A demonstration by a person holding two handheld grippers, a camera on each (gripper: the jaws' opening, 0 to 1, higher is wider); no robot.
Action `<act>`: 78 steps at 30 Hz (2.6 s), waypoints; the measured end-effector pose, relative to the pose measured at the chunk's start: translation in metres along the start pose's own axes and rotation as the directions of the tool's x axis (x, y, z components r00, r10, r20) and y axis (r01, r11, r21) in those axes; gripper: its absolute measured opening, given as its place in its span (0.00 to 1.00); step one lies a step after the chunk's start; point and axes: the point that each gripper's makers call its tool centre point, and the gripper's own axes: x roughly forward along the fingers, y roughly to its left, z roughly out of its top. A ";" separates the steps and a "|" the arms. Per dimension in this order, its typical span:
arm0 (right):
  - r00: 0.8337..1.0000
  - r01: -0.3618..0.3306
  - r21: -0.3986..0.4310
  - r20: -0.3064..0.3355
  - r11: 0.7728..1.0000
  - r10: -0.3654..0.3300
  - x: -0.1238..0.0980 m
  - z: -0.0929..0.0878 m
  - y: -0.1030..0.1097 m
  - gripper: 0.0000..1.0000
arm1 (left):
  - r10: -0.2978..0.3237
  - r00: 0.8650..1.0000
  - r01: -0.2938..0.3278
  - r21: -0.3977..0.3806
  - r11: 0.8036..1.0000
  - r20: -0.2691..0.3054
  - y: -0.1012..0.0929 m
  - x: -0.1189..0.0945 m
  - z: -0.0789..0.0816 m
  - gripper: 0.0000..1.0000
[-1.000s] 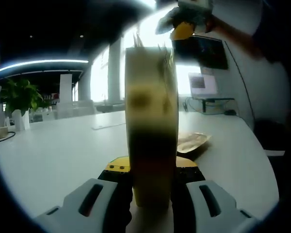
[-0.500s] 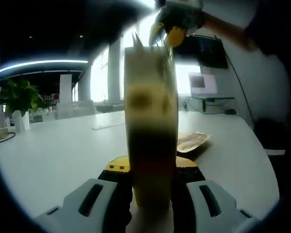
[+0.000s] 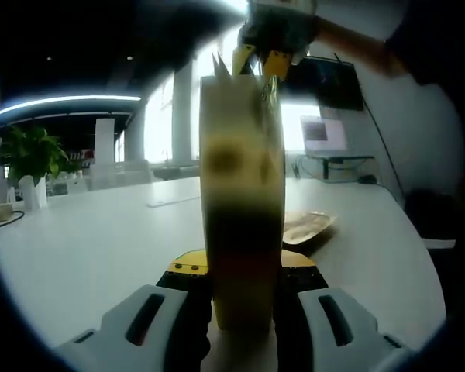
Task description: Extract single mask from mask box in order stack masks on table
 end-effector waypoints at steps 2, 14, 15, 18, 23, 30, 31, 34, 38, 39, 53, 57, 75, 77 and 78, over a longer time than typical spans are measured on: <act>1.000 -0.004 -0.005 -0.006 1.000 0.004 0.001 -0.001 0.001 0.07 | -0.001 1.000 0.001 -0.001 1.000 0.001 0.000 0.000 0.000 0.20; 1.000 -0.023 -0.008 -0.012 1.000 0.023 0.004 -0.002 0.001 0.04 | -0.002 1.000 0.002 -0.003 1.000 0.003 0.000 0.000 0.000 0.20; 0.999 -0.031 -0.008 -0.013 0.999 0.031 0.004 -0.002 0.002 0.04 | -0.002 1.000 0.002 -0.003 1.000 0.003 0.000 0.000 0.000 0.20; 0.998 -0.058 -0.007 -0.020 0.998 0.058 0.005 -0.002 0.004 0.02 | -0.002 1.000 0.002 -0.002 1.000 0.004 0.000 0.000 0.000 0.20; 0.994 -0.103 -0.004 -0.037 0.995 0.103 0.007 -0.002 0.004 0.01 | -0.002 1.000 0.002 -0.002 1.000 0.005 -0.001 0.000 0.001 0.20; 0.987 -0.149 -0.017 -0.060 0.989 0.148 0.011 -0.001 0.004 0.01 | -0.002 1.000 0.002 -0.001 1.000 0.007 -0.002 0.000 0.002 0.20; 0.986 -0.153 -0.017 -0.062 0.988 0.152 0.012 -0.001 0.003 0.01 | -0.002 1.000 0.002 -0.001 1.000 0.007 -0.002 0.000 0.002 0.20; 0.985 -0.160 -0.017 -0.069 0.987 0.158 0.013 -0.001 0.002 0.01 | -0.002 1.000 0.002 -0.003 1.000 0.008 -0.002 0.000 0.002 0.20; 0.983 -0.168 -0.020 -0.076 0.986 0.166 0.014 -0.001 0.003 0.01 | -0.003 1.000 0.003 -0.003 1.000 0.009 -0.002 0.000 0.002 0.20; 0.983 -0.169 -0.021 -0.076 0.985 0.166 0.014 -0.001 0.003 0.01 | -0.003 1.000 0.003 -0.003 1.000 0.009 -0.002 0.000 0.002 0.20; 0.983 -0.165 -0.036 -0.086 0.986 0.161 0.018 -0.002 0.003 0.00 | -0.003 1.000 0.003 -0.003 1.000 0.011 -0.002 -0.001 0.002 0.20; 0.981 -0.175 -0.054 -0.099 0.983 0.169 0.020 -0.001 0.002 0.00 | -0.002 1.000 0.002 -0.003 1.000 0.011 -0.002 -0.001 0.002 0.20; 0.970 -0.226 -0.055 -0.101 0.972 0.220 0.038 0.000 0.009 0.00 | -0.003 1.000 0.003 -0.004 1.000 0.011 -0.002 -0.001 0.002 0.20; 0.969 -0.233 -0.056 -0.100 0.971 0.227 0.040 0.000 0.011 0.00 | -0.003 1.000 0.003 -0.004 1.000 0.011 -0.002 -0.001 0.002 0.20; 0.968 -0.235 -0.055 -0.100 0.970 0.229 0.041 -0.001 0.012 0.00 | -0.002 1.000 0.002 -0.004 1.000 0.011 -0.002 -0.001 0.002 0.20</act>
